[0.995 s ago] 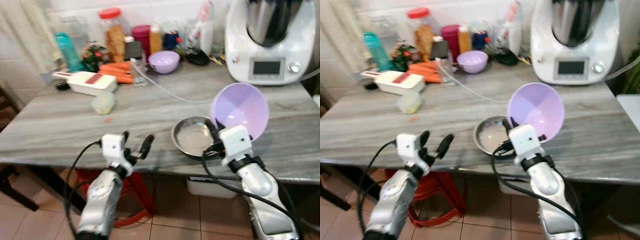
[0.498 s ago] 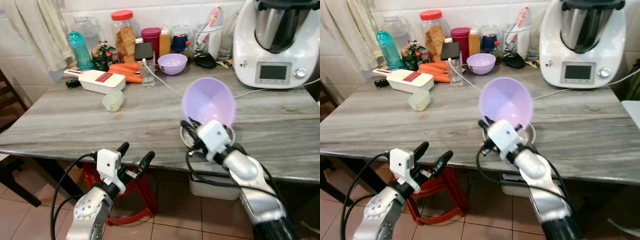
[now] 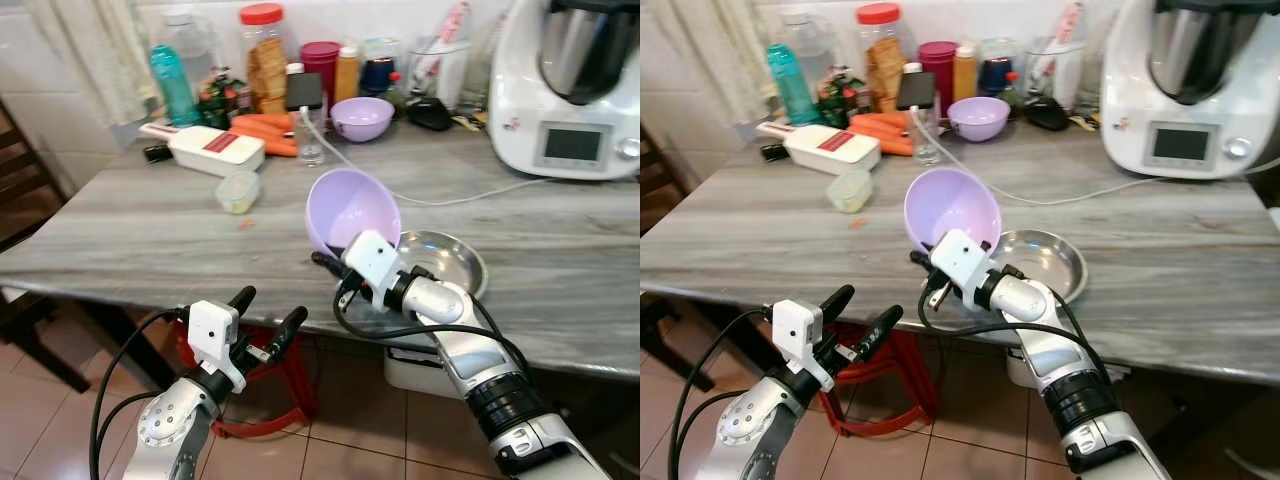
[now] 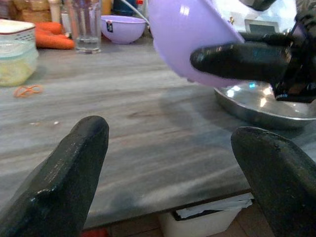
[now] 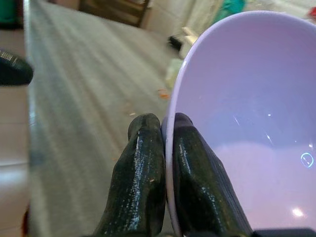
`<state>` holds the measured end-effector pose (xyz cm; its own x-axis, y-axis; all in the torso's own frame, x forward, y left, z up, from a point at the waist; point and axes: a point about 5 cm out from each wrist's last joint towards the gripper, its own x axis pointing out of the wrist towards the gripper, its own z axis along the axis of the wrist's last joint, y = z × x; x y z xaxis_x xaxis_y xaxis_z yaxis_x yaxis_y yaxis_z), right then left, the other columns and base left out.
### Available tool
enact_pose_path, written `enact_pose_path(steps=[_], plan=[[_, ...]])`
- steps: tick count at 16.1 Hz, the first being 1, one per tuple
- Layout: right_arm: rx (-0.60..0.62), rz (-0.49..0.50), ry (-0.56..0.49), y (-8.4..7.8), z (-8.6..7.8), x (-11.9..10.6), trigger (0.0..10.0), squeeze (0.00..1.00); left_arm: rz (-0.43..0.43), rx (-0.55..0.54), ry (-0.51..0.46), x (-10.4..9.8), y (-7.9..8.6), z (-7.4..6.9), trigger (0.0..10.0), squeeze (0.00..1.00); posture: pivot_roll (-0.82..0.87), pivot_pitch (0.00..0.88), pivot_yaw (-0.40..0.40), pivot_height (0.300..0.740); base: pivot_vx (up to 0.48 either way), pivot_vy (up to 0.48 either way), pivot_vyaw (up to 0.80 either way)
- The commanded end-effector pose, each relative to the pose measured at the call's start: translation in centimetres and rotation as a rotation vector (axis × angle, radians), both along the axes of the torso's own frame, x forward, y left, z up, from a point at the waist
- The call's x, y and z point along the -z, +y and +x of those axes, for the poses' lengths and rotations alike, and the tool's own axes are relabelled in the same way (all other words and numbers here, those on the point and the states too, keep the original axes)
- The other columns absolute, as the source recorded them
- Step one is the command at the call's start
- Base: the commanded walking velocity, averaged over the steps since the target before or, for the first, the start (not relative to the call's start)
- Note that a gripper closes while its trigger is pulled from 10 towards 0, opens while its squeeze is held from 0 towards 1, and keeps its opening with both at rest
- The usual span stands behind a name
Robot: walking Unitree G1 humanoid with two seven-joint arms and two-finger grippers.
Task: Setting the table
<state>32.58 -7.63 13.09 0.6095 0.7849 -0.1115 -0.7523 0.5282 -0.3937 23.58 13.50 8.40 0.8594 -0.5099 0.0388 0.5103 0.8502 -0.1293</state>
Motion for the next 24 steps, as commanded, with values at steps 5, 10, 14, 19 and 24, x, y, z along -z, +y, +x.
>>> enact_pose_path(steps=[5,10,14,19,24], plan=[[-0.039,-0.092,-0.036,-0.6,0.5,0.9,10.0,0.0,0.015,0.033,-0.018,-0.6,-0.1,-0.1,10.0,0.0,-0.05,0.0,0.085,0.74,0.0,0.0,0.0],[-0.005,-0.123,-0.063,-2.1,0.8,1.6,10.0,0.0,0.017,0.044,-0.011,-0.7,-0.2,0.0,10.0,0.0,-0.05,0.0,0.094,0.74,0.0,0.0,0.0],[-0.018,-0.145,-0.075,-2.1,0.8,2.2,10.0,1.0,0.028,0.048,0.002,-0.6,-0.2,0.0,10.0,0.0,-0.04,0.0,0.103,0.74,0.0,0.0,0.0],[0.026,-0.167,-0.114,-2.5,1.3,2.0,10.0,1.0,0.039,0.043,0.017,-0.4,0.0,0.1,10.0,0.0,-0.04,0.0,0.109,0.74,0.0,0.0,0.0],[0.099,-0.201,-0.16,-3.3,2.0,1.6,10.0,1.0,0.042,0.055,0.016,-0.4,-0.1,0.4,10.0,0.0,-0.04,0.0,0.11,0.74,0.0,0.0,0.0]])
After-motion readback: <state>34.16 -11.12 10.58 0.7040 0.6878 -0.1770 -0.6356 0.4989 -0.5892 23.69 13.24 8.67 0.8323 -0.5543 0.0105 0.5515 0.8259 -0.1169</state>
